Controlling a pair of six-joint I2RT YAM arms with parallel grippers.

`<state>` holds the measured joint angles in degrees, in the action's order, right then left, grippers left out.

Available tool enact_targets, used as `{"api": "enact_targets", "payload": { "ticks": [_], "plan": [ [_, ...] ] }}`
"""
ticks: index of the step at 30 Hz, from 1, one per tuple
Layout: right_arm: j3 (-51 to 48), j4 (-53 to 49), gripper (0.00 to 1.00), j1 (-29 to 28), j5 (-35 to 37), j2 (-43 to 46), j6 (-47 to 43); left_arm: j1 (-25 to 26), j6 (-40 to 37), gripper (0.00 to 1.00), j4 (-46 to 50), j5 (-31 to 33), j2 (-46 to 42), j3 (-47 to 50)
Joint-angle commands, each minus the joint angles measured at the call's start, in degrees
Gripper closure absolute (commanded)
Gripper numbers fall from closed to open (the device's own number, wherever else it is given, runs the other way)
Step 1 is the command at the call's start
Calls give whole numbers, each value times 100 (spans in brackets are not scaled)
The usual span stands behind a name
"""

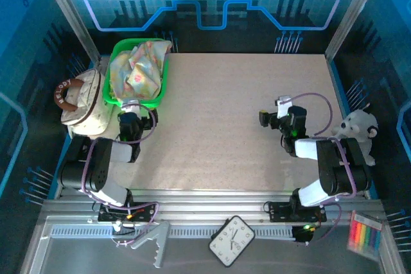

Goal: Fold and stack the skirts

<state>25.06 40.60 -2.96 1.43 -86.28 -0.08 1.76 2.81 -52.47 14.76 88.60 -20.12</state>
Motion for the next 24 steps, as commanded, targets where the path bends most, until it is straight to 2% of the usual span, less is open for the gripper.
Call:
{"api": "enact_targets", "payload": {
  "ticks": [1, 24],
  "plan": [
    [17, 186, 0, -3, 46, 6, -49, -9, -79, 1, -161, 52, 4, -91],
    [8, 187, 0, 21, 2, 6, -33, -9, -78, 1, -151, 53, 3, -95]
  ]
}}
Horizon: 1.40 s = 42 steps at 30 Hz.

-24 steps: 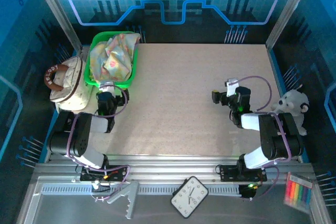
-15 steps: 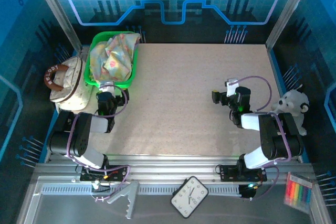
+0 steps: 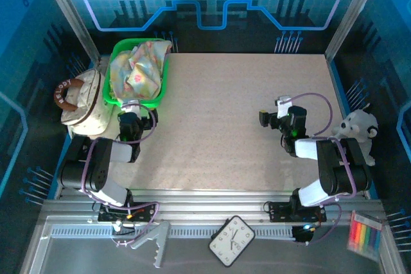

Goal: Fold and stack the skirts

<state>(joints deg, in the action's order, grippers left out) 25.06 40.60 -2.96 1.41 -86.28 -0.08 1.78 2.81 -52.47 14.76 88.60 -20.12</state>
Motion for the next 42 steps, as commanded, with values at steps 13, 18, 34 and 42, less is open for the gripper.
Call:
{"api": "enact_targets", "payload": {
  "ticks": [13, 18, 34, 42],
  "plan": [
    [653, -1544, 0, -165, 497, 1022, -39, 173, -283, 1, 1092, 119, -1314, -197],
    [1558, -3114, 0, -283, 745, 1533, 978, 182, 914, 1, 2651, 910, -3143, -199],
    [3683, -4912, 0, -307, -393, 764, 3767, -249, 3262, 1, 8933, 143, 361, -6214],
    [3742, -5442, 0, -316, -268, 999, 3498, -319, 2730, 6, 9353, 130, 2448, -8131]
  ]
}}
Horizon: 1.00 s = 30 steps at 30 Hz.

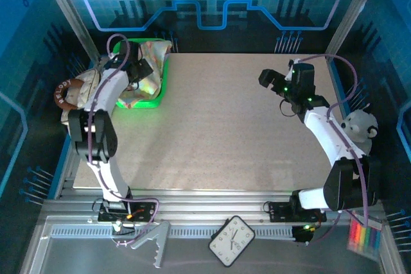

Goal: Fold and stack the skirts

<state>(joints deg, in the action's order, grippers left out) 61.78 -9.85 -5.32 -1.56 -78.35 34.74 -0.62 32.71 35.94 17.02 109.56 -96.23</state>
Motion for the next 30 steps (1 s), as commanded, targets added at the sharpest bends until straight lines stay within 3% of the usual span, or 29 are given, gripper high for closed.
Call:
{"api": "enact_targets", "payload": {
  "ticks": [1, 5, 9, 13, 17, 20, 23, 26, 30],
  "plan": [
    [30, -445, 0, -75, 70, 250, 7, -95, -293, 12, 644, -138, 594, -772],
    [-95, -569, 0, -73, 179, 393, 32, -74, -333, 54, 886, -412, 937, -1273],
    [-92, -573, 0, -74, 261, 444, 118, 0, -455, 78, 301, -685, 309, -766],
    [35, -480, 0, -74, 269, 418, 223, 146, -519, 88, -164, -1156, -623, -183],
    [87, -344, 0, -70, 279, 370, 349, 622, -621, 99, -118, -1089, -1357, 71],
    [145, -359, 0, -68, 249, 317, 392, 1036, -692, 100, -114, -905, -1672, 248],
    [203, -454, 0, -74, 185, 312, 389, 1341, -545, 100, 98, -838, -1753, 228],
    [122, -453, 0, -71, 217, 379, 417, 1707, -224, 100, -31, -1260, -1648, 240],
    [-52, -364, 0, -69, 237, 428, 549, 2532, 99, 100, -208, -1616, -1023, 83]
  ]
}}
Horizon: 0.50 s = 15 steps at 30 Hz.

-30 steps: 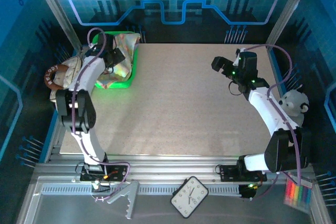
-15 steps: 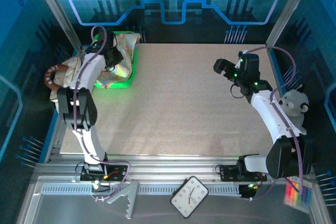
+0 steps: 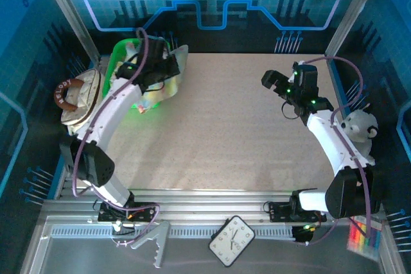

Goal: Fold and stack the skirts

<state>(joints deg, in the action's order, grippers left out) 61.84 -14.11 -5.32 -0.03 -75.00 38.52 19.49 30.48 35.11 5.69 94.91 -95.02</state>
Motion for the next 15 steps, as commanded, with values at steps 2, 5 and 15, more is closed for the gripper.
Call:
{"api": "enact_targets", "payload": {
  "ticks": [2, 5, 15],
  "plan": [
    [-118, 88, 0, -71, 15, 81, 196, 932, 490, 100, -145, -663, 986, -242],
    [-146, -100, 0, -69, 2, 31, 108, 1479, 826, 100, -108, -1156, 1954, -839],
    [-607, -986, 0, -53, 389, 352, -83, 2176, 441, 35, 589, -1536, 3258, -2573]
  ]
}}
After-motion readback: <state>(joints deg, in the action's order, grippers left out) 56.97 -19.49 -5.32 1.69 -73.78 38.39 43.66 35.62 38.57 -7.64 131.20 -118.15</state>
